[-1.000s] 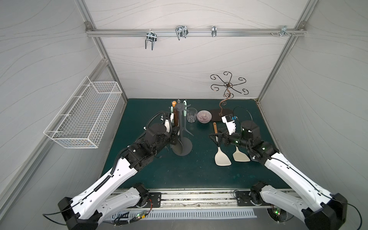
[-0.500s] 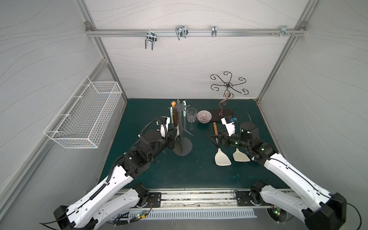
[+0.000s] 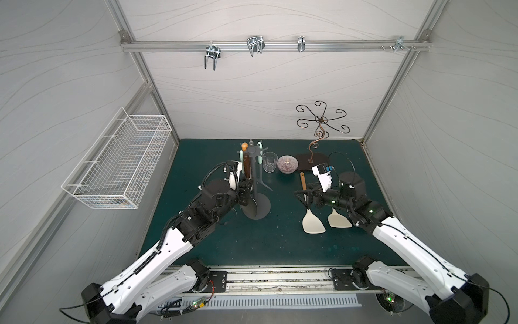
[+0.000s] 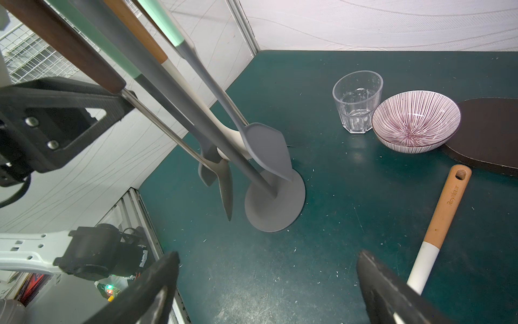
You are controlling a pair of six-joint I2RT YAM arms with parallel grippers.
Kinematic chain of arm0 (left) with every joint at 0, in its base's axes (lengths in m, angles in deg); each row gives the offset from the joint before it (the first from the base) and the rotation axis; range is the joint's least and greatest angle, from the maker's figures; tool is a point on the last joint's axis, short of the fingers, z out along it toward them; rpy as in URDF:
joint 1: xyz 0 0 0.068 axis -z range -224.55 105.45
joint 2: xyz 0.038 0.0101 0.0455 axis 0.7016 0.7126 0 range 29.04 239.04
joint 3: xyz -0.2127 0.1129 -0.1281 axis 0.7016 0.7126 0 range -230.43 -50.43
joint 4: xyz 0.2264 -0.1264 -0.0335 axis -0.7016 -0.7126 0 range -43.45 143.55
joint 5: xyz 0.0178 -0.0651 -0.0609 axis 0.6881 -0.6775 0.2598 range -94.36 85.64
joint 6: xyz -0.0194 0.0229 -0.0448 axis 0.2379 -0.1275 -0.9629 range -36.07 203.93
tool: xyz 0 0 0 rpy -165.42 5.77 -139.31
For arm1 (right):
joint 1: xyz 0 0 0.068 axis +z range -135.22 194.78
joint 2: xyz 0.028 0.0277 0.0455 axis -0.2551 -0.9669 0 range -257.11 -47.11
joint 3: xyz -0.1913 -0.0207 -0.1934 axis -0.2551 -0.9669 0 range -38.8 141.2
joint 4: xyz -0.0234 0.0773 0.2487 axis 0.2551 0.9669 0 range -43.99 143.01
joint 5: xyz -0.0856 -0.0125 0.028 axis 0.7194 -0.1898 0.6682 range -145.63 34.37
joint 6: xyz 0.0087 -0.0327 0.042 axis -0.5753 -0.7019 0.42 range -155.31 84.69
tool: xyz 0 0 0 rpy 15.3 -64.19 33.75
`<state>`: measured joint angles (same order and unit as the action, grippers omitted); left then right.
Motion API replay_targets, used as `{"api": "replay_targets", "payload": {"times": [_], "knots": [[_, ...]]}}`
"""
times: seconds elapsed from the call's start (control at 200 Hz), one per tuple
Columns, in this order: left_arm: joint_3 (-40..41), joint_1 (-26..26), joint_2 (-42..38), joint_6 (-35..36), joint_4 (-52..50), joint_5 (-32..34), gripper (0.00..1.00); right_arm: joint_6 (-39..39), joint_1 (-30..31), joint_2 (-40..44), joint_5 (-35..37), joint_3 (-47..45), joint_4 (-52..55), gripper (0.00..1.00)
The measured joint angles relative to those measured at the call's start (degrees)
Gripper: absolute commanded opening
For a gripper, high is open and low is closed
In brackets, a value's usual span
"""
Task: Take the spatula off the kitchen utensil rack
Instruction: Take off the spatula from the rack.
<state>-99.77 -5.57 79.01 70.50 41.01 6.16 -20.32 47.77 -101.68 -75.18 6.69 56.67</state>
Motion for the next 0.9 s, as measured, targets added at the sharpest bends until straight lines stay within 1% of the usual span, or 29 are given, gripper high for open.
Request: {"api": "replay_targets", "payload": {"times": [0.075, 0.165, 0.44, 0.54, 0.63, 0.705, 0.775, 0.9], "knots": [[0.26, -0.11, 0.00, 0.26, 1.64, 0.00, 0.37, -0.11, 0.00, 0.00, 0.00, 0.11, 0.28, 0.99], [0.83, -0.20, 0.07, 0.83, 3.15, -0.46, 0.32, -0.37, 0.00, 0.00, 0.00, 0.26, 0.57, 0.99], [1.29, -0.26, 1.16, 1.86, 5.51, -2.62, 0.22, -0.44, 0.00, 0.00, 0.00, 0.28, 0.85, 0.99], [1.62, -0.20, 1.09, 2.08, 6.03, -2.60, 0.23, -0.44, 0.00, 0.00, -0.02, 0.28, 0.85, 0.99], [2.23, -0.22, 0.85, 2.38, 6.91, -2.34, 0.34, -0.44, 0.00, 0.00, -0.02, 0.28, 0.85, 0.99], [2.71, -0.22, 0.63, 2.25, 7.63, -1.99, 0.38, -0.44, 0.00, 0.00, -0.04, 0.28, 0.85, 0.99], [2.89, -0.22, 0.66, 2.40, 8.20, -1.44, 0.38, -0.44, 0.00, 0.00, -0.04, 0.28, 0.90, 0.99], [2.91, -0.26, 1.18, 2.51, 9.70, -0.92, 0.31, -0.44, 0.00, 0.00, -0.04, 0.28, 0.98, 0.99]]}}
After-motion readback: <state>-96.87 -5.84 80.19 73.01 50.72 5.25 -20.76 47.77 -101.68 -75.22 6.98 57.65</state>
